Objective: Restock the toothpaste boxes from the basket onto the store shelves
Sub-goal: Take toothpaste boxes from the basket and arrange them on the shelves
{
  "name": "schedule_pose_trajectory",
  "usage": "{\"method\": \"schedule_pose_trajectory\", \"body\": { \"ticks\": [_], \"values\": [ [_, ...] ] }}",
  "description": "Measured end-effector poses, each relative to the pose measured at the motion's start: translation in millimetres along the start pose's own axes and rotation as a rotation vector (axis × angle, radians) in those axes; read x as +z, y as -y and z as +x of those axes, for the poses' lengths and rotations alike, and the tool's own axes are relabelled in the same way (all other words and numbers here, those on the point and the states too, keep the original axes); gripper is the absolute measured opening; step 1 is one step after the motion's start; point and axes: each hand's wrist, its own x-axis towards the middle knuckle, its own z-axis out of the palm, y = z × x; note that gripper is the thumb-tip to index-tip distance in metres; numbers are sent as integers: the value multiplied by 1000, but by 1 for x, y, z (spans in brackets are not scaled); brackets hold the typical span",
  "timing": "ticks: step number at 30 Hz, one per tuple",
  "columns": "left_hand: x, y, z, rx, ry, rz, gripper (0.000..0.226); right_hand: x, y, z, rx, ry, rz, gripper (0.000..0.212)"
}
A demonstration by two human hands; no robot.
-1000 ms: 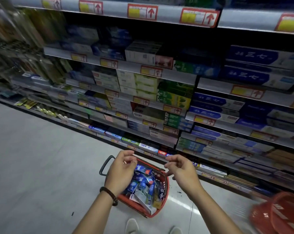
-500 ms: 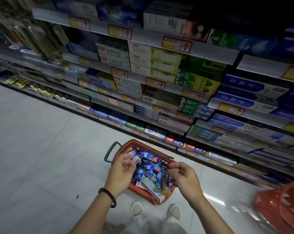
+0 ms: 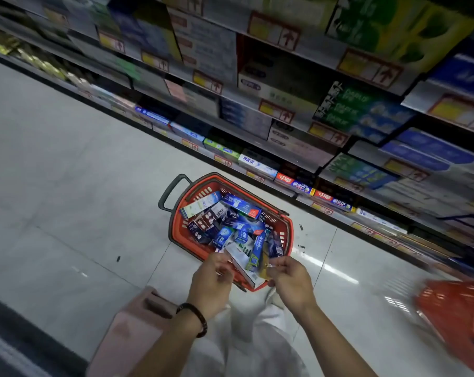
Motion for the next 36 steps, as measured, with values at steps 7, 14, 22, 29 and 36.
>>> {"method": "schedule_pose_trajectory", "body": {
  "ticks": [7,14,22,29,36],
  "values": [
    [48,55,43,-71,35,27,27,35,-57,53,84,5,-115,11],
    [82,97,71,-144,66,59,28,68,-83,100,94,-32,-303,20],
    [115,150,65,-198,108,49,33,105,-103,159,-23,-98,-452,41],
    [138,179,61,-270,53,-10,31,124,-108,184,-24,-111,-560,56],
    [131,173,57,-244,107,5,36,132,-104,183,43,-109,-638,49]
  ]
}}
